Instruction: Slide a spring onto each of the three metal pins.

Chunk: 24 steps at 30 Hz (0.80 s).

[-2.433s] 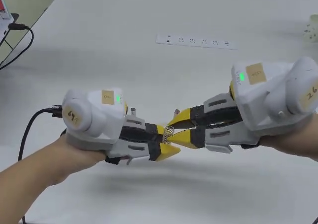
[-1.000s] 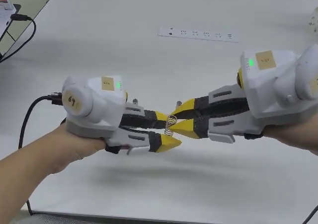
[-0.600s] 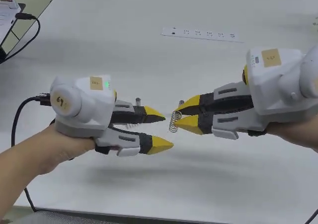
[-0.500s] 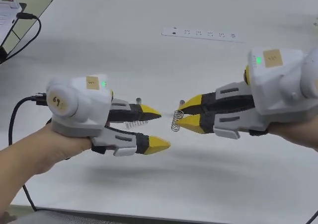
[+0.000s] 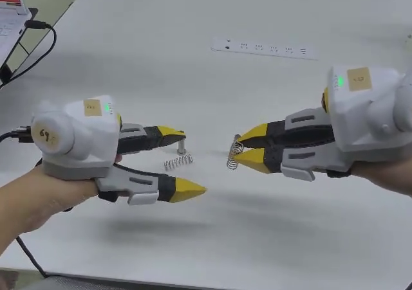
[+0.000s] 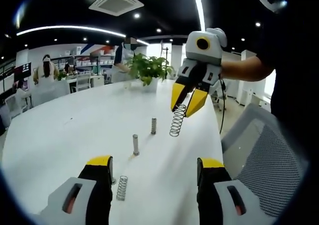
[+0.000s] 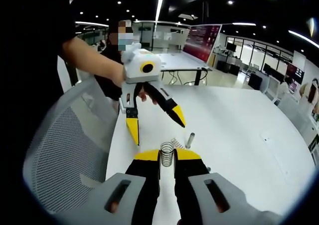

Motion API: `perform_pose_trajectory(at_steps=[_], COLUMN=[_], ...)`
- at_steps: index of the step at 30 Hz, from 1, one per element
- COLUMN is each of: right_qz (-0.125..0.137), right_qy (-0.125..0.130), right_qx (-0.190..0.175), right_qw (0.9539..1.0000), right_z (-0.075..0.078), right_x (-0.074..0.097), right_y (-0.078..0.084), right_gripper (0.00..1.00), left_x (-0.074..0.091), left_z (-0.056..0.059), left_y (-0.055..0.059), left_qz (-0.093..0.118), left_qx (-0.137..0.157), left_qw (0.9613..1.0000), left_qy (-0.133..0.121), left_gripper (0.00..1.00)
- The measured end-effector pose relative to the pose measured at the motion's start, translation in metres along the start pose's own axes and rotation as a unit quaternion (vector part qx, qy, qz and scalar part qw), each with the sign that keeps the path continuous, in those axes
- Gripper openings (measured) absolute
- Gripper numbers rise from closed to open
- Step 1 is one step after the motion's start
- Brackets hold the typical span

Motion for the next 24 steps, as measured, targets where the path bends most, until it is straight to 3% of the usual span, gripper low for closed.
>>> perform_pose_trajectory(at_steps=[2, 15, 24], right_qz=[0.000, -0.011, -0.013], right_qy=[0.002, 0.012, 0.023], right_qx=[0.000, 0.000, -0.005], right_qw=[1.0000, 0.9999, 0.9996], right_z=[0.001, 0.005, 0.005], right_x=[0.000, 0.002, 0.006], right_y=[0.001, 0.008, 0.010], right_gripper=[0.07, 0.07, 0.07], left_x=[0.006, 0.026, 0.027], left_z=[-0.002, -0.011, -0.011], left_y=[0.003, 0.023, 0.025], left_qz=[0.001, 0.000, 0.005], left_qx=[0.004, 0.025, 0.032], left_qw=[0.9999, 0.9982, 0.9980], left_qy=[-0.014, -0.055, -0.055], left_gripper=[0.73, 0.97, 0.98])
Point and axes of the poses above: the centre of the closed fingertips' face, and the gripper's own axes: x roughly backward along the fingers, z roughly to its right, y roughly out of its underside, the point moved 10 cm from there along x, roughly backward along the fingers, and after that the axes turned 5 degrees about y, right-handed, at the moved point
